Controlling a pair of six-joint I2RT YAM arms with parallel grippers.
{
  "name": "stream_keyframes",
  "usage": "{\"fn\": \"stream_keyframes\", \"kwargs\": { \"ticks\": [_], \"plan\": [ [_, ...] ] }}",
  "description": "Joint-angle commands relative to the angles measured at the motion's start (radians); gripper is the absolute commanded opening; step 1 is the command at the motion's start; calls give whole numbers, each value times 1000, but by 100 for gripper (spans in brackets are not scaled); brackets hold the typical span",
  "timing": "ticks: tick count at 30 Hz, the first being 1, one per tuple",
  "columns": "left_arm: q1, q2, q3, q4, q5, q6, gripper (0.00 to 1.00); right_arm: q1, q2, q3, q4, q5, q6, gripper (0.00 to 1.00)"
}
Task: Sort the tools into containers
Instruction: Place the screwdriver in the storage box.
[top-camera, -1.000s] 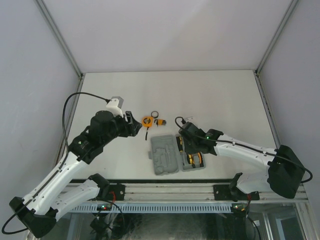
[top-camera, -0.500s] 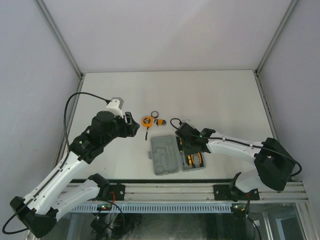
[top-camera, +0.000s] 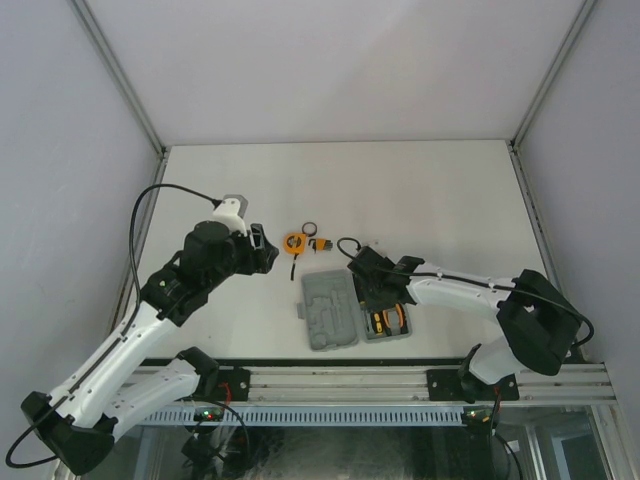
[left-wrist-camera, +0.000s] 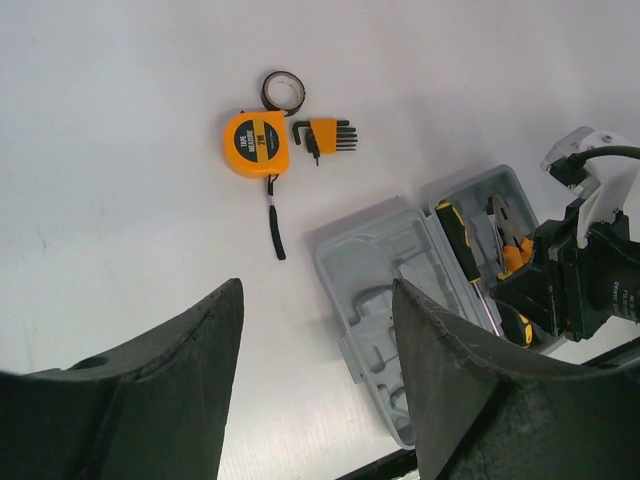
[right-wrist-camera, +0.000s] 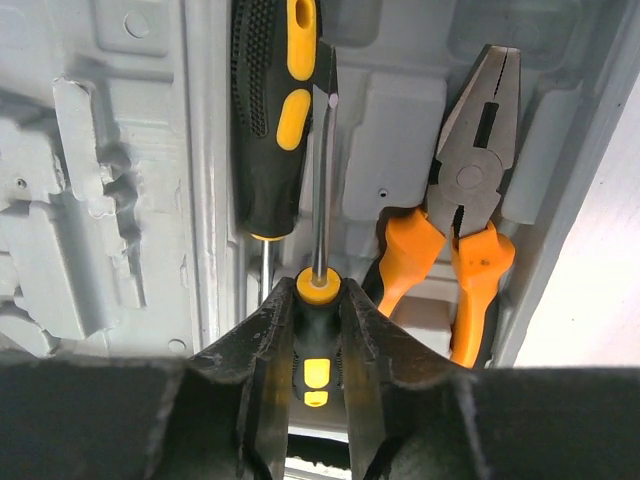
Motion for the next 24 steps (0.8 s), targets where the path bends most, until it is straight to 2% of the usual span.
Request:
{"fn": "stream_keyframes", "kwargs": {
  "ticks": [1,10,18,24],
  "plan": [
    [9,-3,-18,24,8,20,65,-10,-1,23,-5,22,10,23],
    [20,4,-16,25,27,20,65,-9,-70,23,-16,44,9,39],
    [27,1,-19,28,35,19,65,9,-177,23,-7,74,-19,40],
    [32,5,-20,32,43,10,65,51,-267,18,40,158,-56,41]
  ]
}}
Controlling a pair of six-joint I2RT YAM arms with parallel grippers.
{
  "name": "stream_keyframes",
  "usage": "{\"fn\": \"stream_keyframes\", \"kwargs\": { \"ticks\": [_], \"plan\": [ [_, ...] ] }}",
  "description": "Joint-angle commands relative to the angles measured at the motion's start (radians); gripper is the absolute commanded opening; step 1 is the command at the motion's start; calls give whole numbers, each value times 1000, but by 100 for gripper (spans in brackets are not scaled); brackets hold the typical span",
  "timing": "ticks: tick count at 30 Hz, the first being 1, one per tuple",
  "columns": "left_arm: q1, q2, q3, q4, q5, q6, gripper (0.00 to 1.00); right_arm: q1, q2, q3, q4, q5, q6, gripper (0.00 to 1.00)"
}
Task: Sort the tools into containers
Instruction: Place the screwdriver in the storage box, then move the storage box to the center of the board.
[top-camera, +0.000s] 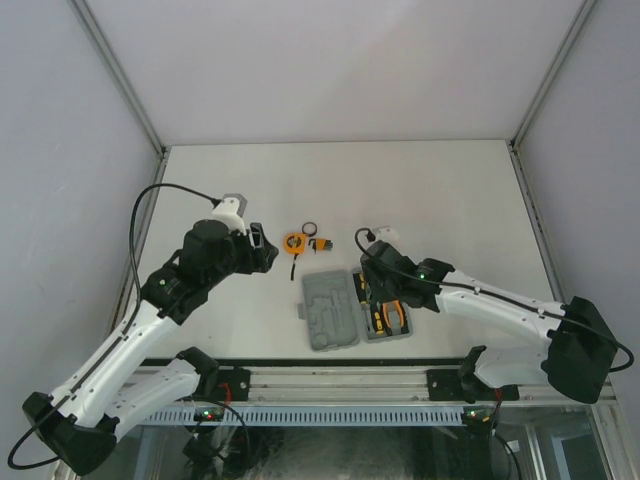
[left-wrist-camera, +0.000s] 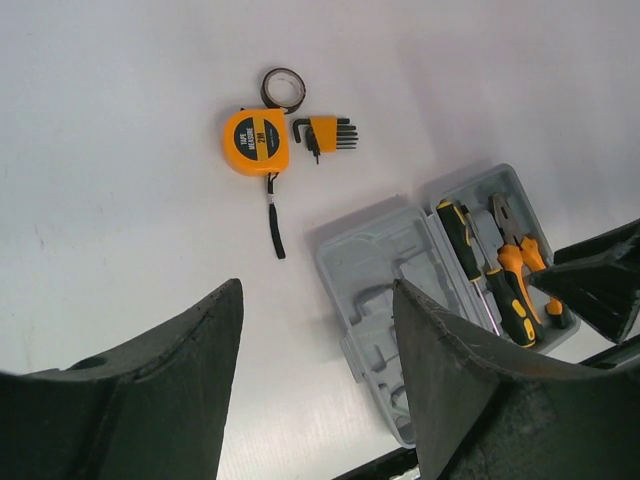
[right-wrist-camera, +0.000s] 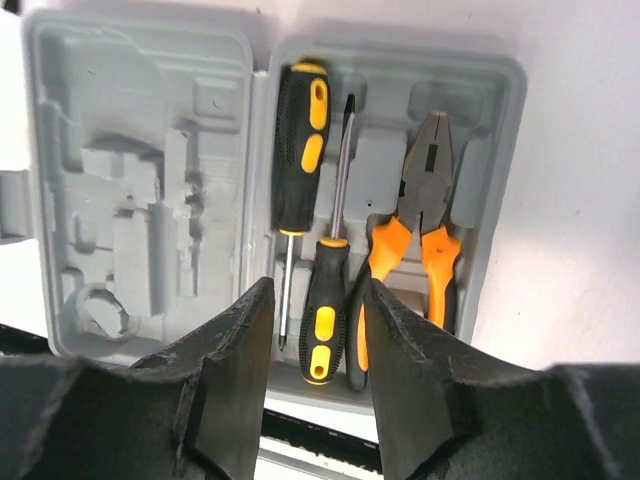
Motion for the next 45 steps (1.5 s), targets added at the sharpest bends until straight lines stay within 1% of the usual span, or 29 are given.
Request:
{"fn": "stream_keyframes", "kwargs": {
  "ticks": [1,5,8,11,14,18,23,29,32,37,40,45],
  "plan": [
    [10,-4,-21,33,18,5,65,39,-81,12,73,100,-47,41],
    [10,-12,-42,47,14,-31,65,61,-148,-45,167,124,-83,43],
    [11,-17,-68,63,17,-71,65,61,-188,-93,212,130,-77,45],
    [10,-22,-106,85,25,-108,65,42,-207,-107,190,117,-37,45],
    [10,-24,-148,106,29,-146,65,19,-212,-108,171,68,-23,42],
    [10,-17,-197,145,55,-179,65,21,-195,-114,178,58,-20,40],
    [10,7,-254,204,99,-217,64,26,-185,-144,233,62,-22,41],
    [10,40,-343,290,147,-287,63,24,-198,-156,239,75,-23,42],
    [9,53,-368,317,158,-303,62,28,-220,-183,269,87,-34,42],
    [6,48,-414,359,164,-337,62,18,-283,-231,302,118,-7,44],
    [-1,52,-453,413,181,-373,62,4,-307,-240,289,126,14,44],
    [-30,111,-495,509,208,-428,62,-3,-324,-243,285,121,37,44]
  ]
}}
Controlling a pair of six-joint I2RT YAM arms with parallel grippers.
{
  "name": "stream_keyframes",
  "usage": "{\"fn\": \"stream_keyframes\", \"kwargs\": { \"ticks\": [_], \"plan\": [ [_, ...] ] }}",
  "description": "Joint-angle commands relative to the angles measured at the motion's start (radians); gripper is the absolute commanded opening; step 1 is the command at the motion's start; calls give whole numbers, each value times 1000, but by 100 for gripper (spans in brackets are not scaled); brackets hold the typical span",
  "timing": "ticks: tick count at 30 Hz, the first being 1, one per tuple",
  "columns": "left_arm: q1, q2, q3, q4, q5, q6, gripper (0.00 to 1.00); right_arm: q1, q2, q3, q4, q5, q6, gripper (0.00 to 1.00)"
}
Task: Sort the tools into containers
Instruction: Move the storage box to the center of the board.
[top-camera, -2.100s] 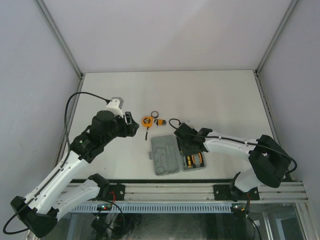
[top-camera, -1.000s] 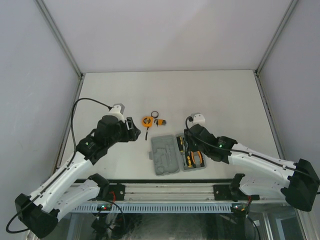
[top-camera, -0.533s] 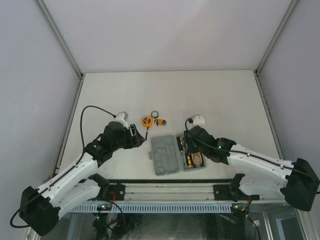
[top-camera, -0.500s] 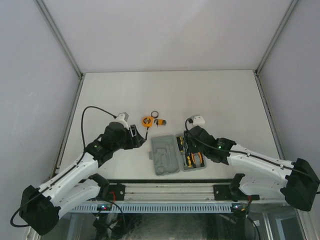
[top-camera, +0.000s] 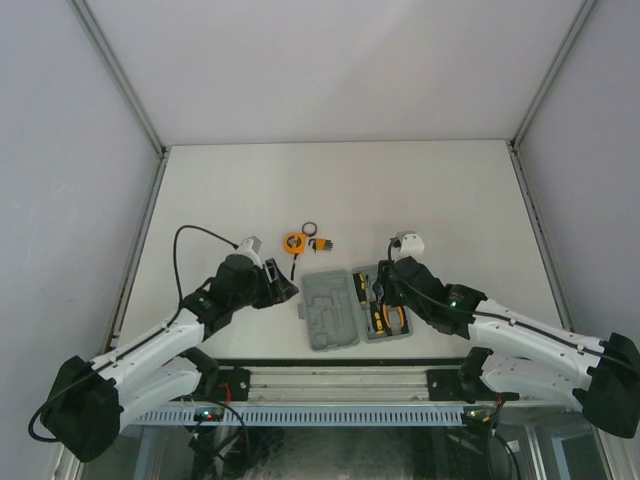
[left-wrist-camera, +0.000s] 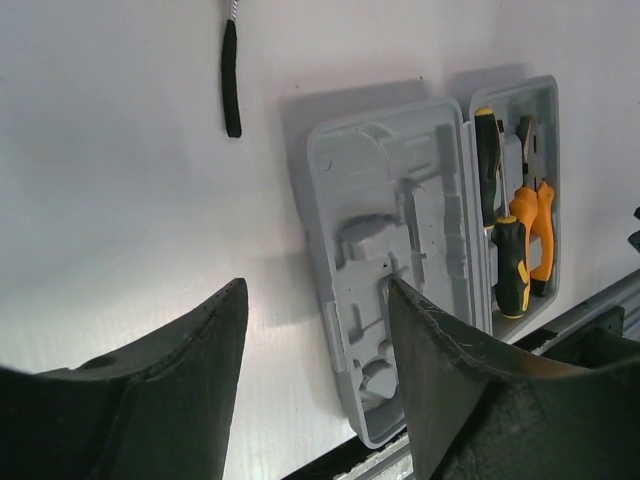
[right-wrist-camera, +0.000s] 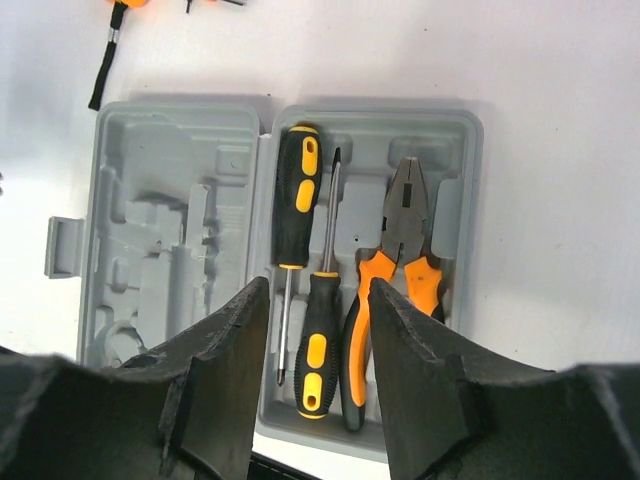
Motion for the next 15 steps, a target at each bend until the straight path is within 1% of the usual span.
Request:
{"fn": "stream_keyframes", "kwargs": {
  "ticks": [1,9,11,15],
  "plan": [
    [-31,44,-34,130,36,-72,61,-9,-22,1,44,12,36,44],
    [-118,106,-36,133,5,-97,59,-10,-13,1,24,8,57,44],
    [-138,129,-35,132,0,-99,54,-11,-11,0,26,9,57,44],
    [-150,154,-42,143,1,-107,40,-11,-17,0,24,9,58,44]
  ]
}}
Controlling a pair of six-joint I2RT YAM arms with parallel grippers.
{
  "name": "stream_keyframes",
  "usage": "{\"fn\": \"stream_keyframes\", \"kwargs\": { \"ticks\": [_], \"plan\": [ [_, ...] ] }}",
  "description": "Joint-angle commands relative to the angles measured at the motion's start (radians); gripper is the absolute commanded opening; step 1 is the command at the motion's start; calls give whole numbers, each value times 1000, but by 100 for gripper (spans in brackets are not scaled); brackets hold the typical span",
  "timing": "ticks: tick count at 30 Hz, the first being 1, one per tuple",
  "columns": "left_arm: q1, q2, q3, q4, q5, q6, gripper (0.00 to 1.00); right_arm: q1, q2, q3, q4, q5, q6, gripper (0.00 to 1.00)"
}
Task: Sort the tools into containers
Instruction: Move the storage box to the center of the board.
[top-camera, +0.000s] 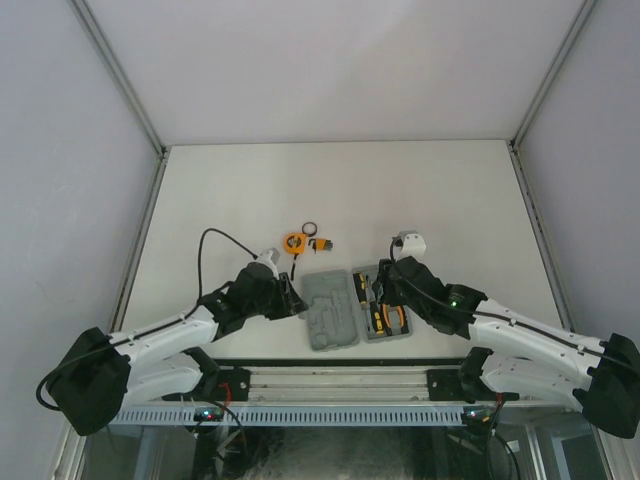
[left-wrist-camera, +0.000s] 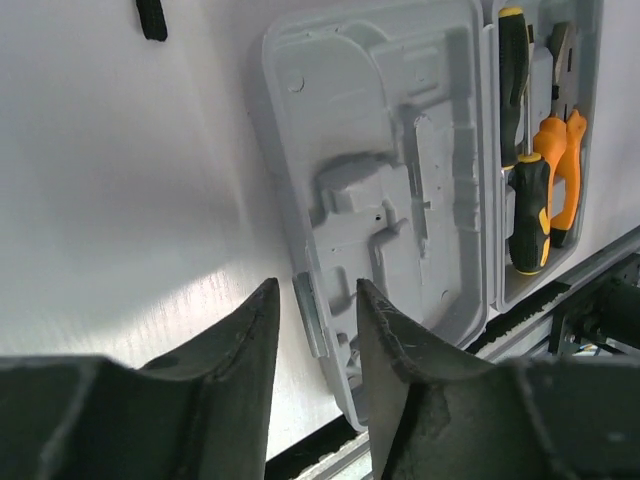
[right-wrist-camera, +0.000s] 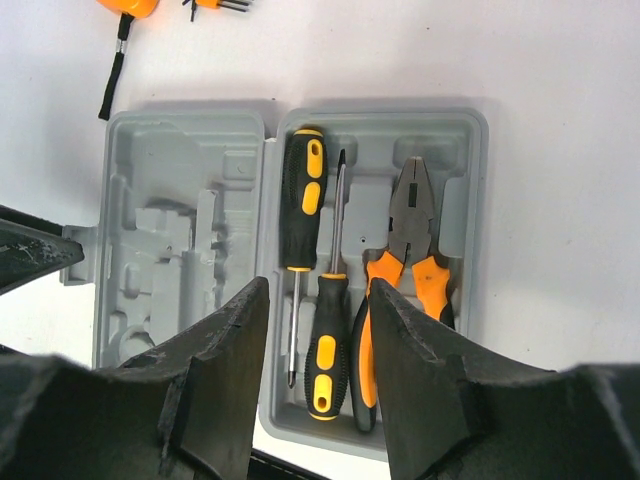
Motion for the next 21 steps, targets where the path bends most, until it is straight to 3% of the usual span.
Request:
{"fn": "stream_keyframes", "kwargs": {
  "ticks": [1,5,13,21],
  "plan": [
    [-12,13,-16,53,-9,-21,36,-7,-13,1,18,12,20,44],
    [-12,-4,-14,50,-18,-19,21,-7,-15,0,14,14,28,44],
    [-12,-7,12,17,-46,-3,2,-7,-13,1,19,7,39,44],
    [-8,-19,57,-37,-104,26,0,-8,-18,0,19,4,47,44]
  ]
}}
